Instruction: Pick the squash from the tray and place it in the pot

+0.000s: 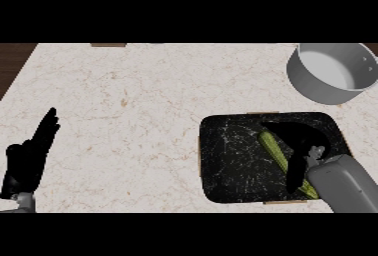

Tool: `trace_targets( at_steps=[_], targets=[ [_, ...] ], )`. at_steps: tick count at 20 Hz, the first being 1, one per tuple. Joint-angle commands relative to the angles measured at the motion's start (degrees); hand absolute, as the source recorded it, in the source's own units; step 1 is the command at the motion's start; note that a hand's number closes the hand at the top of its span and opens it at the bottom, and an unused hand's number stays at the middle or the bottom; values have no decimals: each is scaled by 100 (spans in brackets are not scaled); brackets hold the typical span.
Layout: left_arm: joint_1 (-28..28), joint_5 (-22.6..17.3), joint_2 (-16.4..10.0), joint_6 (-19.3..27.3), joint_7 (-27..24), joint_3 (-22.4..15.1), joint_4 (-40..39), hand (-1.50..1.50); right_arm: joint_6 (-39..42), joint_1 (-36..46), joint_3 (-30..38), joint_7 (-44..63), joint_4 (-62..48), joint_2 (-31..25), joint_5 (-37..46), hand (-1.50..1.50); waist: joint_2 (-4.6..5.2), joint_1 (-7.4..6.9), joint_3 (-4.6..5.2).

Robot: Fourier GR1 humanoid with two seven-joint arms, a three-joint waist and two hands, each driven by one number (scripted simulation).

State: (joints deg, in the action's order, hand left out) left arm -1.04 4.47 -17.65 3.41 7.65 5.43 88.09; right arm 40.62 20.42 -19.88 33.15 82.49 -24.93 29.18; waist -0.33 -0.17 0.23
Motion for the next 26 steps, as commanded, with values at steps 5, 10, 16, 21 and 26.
trace_targets(
  at_steps=[5,10,16,21,26],
  targets=[
    [-219,-99,-108,-310,-139,333,152,0,256,170,85,-820,-190,14,446,150,30,-21,-23],
    [-243,-41,-25,-388,-222,342,57,0,189,-144,161,-866,66,161,622,150,28,-2,-22],
    [34,115,51,-189,74,231,23,0,-446,-496,-123,-3890,532,-1445,830,150,31,87,-37],
    [-215,35,48,-283,-75,324,153,0,-1392,-834,203,-5690,16,-2154,1122,150,37,-2,-30],
    [-46,176,182,-191,18,241,23,0,-2490,-1076,785,-5978,-63,-2143,1422,150,33,45,-26]
  ],
)
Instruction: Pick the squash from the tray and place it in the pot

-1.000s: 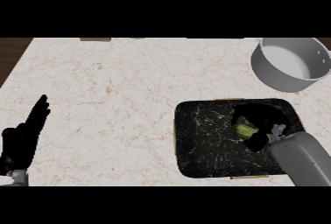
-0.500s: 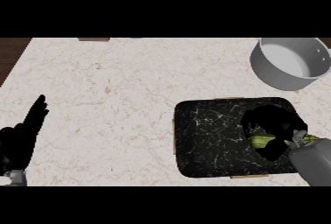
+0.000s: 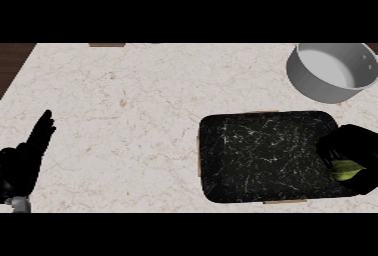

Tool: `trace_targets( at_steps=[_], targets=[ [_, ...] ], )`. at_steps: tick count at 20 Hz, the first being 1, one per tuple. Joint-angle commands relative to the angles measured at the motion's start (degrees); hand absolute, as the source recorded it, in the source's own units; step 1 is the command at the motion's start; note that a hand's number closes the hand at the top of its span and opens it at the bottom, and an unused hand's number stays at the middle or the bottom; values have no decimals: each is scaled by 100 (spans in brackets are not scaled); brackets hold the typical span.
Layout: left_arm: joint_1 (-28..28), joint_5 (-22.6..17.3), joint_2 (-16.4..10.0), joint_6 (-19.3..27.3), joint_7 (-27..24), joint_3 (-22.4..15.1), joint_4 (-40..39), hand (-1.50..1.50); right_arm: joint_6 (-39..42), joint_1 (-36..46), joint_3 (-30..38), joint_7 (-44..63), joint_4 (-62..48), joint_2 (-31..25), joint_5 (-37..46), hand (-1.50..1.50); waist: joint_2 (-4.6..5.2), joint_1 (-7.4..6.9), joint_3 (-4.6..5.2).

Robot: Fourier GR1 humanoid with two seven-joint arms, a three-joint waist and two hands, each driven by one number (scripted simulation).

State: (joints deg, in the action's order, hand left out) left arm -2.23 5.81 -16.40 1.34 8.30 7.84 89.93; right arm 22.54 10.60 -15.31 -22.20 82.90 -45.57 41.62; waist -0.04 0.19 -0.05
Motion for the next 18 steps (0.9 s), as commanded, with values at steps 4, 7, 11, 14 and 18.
trace_targets(
  at_steps=[4,7,11,14,18],
  targets=[
    [117,-211,-172,-210,-54,260,-217,0,-939,46,1132,-209,652,-131,-274,150,-24,73,7],
    [-2,14,59,53,-106,117,-218,0,-1537,-177,1715,-56,935,155,-544,150,-32,140,5],
    [-64,31,46,-31,-95,61,-55,0,-1305,-37,2650,-30,1211,-76,-1220,150,-26,78,7],
    [170,-82,-97,-193,-111,202,-313,0,-711,228,3057,84,776,0,-1997,150,-2,18,7],
    [-271,220,254,42,-114,-110,96,0,-564,715,3333,241,372,99,-2294,150,1,-54,4]
  ],
)
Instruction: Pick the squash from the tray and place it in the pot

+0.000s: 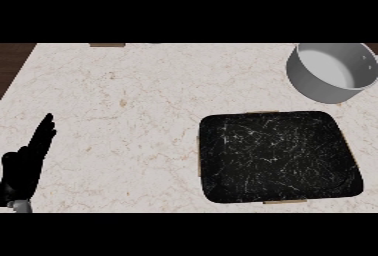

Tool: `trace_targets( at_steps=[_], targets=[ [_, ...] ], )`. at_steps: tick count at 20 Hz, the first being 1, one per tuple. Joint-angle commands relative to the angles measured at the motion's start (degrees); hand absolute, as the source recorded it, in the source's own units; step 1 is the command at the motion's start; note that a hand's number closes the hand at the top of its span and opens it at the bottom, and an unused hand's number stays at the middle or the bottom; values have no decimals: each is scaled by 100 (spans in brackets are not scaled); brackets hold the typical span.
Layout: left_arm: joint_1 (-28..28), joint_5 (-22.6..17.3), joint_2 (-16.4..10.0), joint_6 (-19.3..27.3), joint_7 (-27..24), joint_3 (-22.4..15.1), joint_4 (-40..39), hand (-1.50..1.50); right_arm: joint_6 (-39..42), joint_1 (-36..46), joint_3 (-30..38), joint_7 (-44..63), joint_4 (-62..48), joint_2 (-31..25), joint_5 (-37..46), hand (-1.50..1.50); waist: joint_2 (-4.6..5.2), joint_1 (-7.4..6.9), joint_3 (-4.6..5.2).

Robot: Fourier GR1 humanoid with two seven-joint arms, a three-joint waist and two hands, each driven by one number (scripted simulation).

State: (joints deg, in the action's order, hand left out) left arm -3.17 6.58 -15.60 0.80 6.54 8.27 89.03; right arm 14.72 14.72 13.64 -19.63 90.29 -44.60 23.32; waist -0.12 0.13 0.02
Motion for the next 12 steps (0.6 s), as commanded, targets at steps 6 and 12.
trace_targets(
  at_steps=[6,12],
  targets=[
    [302,-13,-82,-176,392,94,110,0,-122,1231,185,-526,-1923,145,41,150,30,-94,-4],
    [525,47,5,-181,133,22,-68,0,-18,2992,48,-788,-3866,-138,245,150,68,-224,-5]
  ],
)
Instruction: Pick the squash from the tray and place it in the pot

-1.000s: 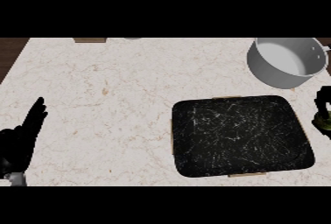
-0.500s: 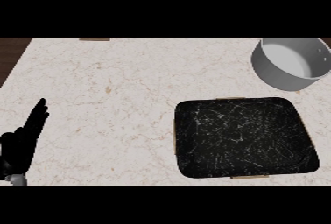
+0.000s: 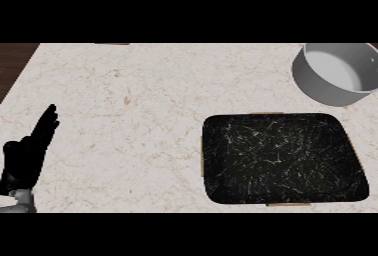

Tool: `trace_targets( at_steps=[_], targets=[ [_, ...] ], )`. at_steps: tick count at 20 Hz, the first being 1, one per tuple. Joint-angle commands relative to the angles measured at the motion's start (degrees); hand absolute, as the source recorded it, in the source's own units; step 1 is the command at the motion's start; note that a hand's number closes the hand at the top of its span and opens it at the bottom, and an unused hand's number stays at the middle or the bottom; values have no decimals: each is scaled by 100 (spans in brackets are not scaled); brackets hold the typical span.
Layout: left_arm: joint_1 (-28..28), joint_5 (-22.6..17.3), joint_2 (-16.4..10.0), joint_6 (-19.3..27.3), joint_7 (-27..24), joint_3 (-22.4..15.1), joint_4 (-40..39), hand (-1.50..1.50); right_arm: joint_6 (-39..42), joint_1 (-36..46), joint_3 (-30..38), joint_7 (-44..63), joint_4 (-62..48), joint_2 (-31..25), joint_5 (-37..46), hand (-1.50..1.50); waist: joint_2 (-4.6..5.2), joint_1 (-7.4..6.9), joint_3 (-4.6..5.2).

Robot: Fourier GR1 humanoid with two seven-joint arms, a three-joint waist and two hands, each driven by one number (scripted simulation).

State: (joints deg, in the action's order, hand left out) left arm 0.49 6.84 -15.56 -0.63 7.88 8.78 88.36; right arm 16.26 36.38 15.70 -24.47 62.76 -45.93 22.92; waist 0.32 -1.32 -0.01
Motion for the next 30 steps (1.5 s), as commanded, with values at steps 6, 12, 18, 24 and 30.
trace_targets(
  at_steps=[6,12,18,24,30],
  targets=[
    [207,-25,-44,-171,32,20,-145,0,-780,1804,-362,-796,-2693,145,911,150,58,-157,-5],
    [123,92,40,-112,-29,-99,47,0,-1354,2173,-465,-1384,-3831,170,1367,150,132,-326,-14],
    [373,248,255,52,55,-288,-42,0,-1904,2449,-646,-1452,-4539,390,1781,150,180,-389,-23],
    [279,165,206,-65,-134,-224,-160,0,-1274,2660,-398,-1327,-5194,594,1525,-150,201,-440,-24],
    [316,307,222,53,-18,-264,-85,0,-1087,2756,-201,-1626,-5417,617,1367,-150,213,-446,-31]
  ],
)
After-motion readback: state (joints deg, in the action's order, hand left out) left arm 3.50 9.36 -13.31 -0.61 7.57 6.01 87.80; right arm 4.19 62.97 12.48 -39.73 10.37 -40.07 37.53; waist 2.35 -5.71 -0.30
